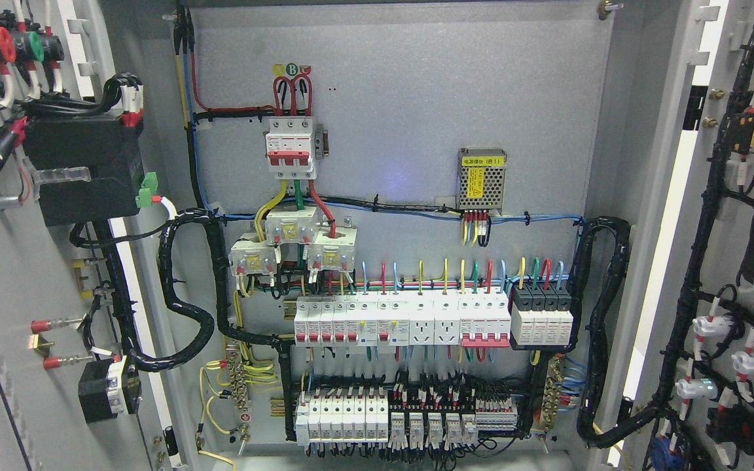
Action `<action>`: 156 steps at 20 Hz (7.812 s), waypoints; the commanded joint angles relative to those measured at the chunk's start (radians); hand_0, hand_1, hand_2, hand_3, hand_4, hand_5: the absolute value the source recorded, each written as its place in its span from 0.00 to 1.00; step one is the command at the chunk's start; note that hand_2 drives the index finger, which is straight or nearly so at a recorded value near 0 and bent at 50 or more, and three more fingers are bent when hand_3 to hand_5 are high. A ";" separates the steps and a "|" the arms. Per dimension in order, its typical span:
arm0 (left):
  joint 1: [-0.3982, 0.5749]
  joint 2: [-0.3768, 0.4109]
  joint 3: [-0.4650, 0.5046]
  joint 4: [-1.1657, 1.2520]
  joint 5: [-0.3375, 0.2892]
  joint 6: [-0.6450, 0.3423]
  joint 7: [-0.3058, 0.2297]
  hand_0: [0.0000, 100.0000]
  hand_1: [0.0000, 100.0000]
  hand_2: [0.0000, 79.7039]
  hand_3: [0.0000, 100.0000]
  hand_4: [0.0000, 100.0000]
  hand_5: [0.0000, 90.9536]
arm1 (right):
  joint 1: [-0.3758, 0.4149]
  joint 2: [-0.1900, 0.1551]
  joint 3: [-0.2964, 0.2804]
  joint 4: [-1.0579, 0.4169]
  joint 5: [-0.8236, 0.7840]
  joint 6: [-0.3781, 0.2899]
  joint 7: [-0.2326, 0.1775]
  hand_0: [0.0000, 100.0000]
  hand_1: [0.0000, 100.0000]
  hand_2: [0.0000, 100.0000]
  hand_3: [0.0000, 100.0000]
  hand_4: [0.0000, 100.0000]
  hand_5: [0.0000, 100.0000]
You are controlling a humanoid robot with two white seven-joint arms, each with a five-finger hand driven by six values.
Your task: Open door with both hands
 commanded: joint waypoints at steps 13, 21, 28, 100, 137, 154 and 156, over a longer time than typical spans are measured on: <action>0.005 -0.001 0.106 -0.001 0.045 0.004 0.002 0.00 0.00 0.00 0.00 0.03 0.00 | 0.047 -0.043 -0.015 0.013 -0.034 -0.002 0.000 0.00 0.00 0.00 0.00 0.00 0.00; 0.077 0.018 0.204 0.001 0.132 -0.008 0.001 0.00 0.00 0.00 0.00 0.03 0.00 | 0.068 -0.040 -0.032 0.011 -0.034 -0.008 -0.006 0.00 0.00 0.00 0.00 0.00 0.00; 0.114 0.033 0.278 0.010 0.180 -0.027 0.001 0.00 0.00 0.00 0.00 0.03 0.00 | 0.070 -0.043 -0.061 0.011 -0.036 -0.013 -0.012 0.00 0.00 0.00 0.00 0.00 0.00; -0.240 0.256 0.571 0.458 0.449 0.548 0.001 0.00 0.00 0.00 0.00 0.03 0.00 | 0.147 -0.129 -0.219 0.111 -0.166 -0.008 0.077 0.00 0.00 0.00 0.00 0.00 0.00; -0.243 0.248 0.534 0.396 0.461 0.544 0.001 0.00 0.00 0.00 0.00 0.03 0.00 | 0.102 -0.204 -0.224 0.260 -0.172 -0.008 0.194 0.00 0.00 0.00 0.00 0.00 0.00; -0.107 0.170 0.382 0.208 0.442 0.539 0.004 0.00 0.00 0.00 0.00 0.03 0.00 | 0.114 -0.203 -0.206 0.235 -0.215 -0.008 0.269 0.00 0.00 0.00 0.00 0.00 0.00; -0.082 0.165 0.350 0.180 0.441 0.539 0.004 0.00 0.00 0.00 0.00 0.03 0.00 | 0.136 -0.204 -0.203 0.196 -0.214 -0.008 0.284 0.00 0.00 0.00 0.00 0.00 0.00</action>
